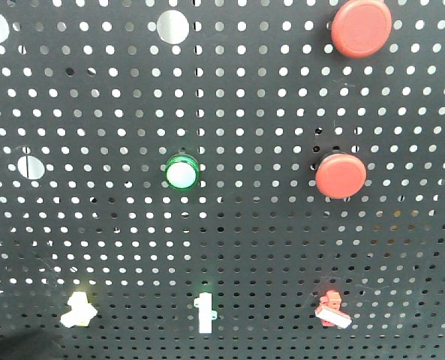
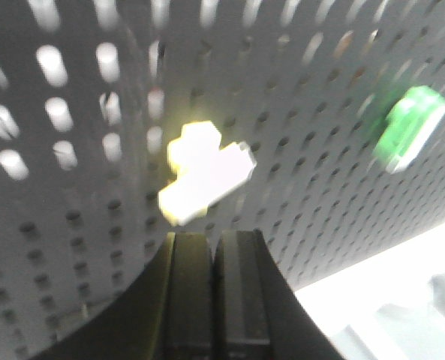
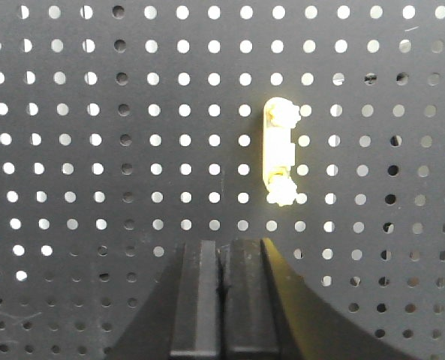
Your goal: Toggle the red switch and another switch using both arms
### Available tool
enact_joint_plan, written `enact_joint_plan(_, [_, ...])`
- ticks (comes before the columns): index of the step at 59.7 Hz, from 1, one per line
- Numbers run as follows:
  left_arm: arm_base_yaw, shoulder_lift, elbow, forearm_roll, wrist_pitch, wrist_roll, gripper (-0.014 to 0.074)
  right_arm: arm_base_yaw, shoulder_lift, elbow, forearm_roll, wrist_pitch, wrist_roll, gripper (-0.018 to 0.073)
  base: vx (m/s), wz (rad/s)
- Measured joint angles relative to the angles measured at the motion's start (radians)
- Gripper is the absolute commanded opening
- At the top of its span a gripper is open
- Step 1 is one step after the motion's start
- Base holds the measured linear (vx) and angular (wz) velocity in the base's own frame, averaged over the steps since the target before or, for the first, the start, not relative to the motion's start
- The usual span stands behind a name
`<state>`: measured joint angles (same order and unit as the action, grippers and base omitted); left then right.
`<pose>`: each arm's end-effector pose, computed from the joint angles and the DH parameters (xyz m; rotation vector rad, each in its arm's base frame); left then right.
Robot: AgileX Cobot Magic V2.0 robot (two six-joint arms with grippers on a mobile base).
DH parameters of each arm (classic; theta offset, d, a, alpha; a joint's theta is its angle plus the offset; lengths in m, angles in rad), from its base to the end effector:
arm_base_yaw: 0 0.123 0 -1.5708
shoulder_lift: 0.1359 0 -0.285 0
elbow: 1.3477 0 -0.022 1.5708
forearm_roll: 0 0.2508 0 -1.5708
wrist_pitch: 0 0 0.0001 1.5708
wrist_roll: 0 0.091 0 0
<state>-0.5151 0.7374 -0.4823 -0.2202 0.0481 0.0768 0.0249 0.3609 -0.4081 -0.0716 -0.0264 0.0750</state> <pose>0.1360 -0.0781 0.3017 0.3424 1.7787 -0.4805 0.0849 0.0023 0.3287 -0.0167 1.4100 0.0248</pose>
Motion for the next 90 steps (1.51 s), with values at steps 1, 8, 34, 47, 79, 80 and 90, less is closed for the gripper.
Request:
enact_joint_plan(1, [0.0, -0.009, 0.0, 0.0, -0.007, 0.0, 0.0001, 0.0, 0.001, 0.0, 0.005, -0.002, 0.015, -0.0006, 0.0, 0.0])
enact_joint_plan(8, [0.0, -0.087, 0.0, 0.0, -0.035, 0.0, 0.0001, 0.0, 0.002, 0.0, 0.03, -0.009, 0.141, -0.0006, 0.0, 0.0])
enact_joint_plan(34, [0.0, -0.189, 0.0, 0.0, -0.022, 0.0, 0.0001, 0.046, 0.046, 0.0, -0.124, -0.043, 0.39, -0.0006, 0.0, 0.0])
enact_joint_plan(47, [0.0, -0.189, 0.0, 0.0, -0.019, 0.0, 0.0001, 0.283, 0.179, -0.001, -0.331, -0.176, 0.391, -0.0006, 0.0, 0.0])
enact_joint_plan(79, [0.0, -0.189, 0.0, 0.0, -0.011, 0.0, 0.0001, 0.472, 0.559, -0.078, -0.347, -0.292, 0.375, -0.0006, 0.0, 0.0])
enact_joint_plan(80, [0.0, -0.189, 0.0, 0.0, -0.01, 0.0, 0.0001, 0.472, 0.565, -0.083, -0.346, -0.293, 0.375, -0.0006, 0.0, 0.0])
enact_joint_plan(90, [0.0, -0.189, 0.0, 0.0, -0.01, 0.0, 0.0001, 0.472, 0.625, -0.107, -0.336, -0.309, 0.391, -0.0006, 0.0, 0.0])
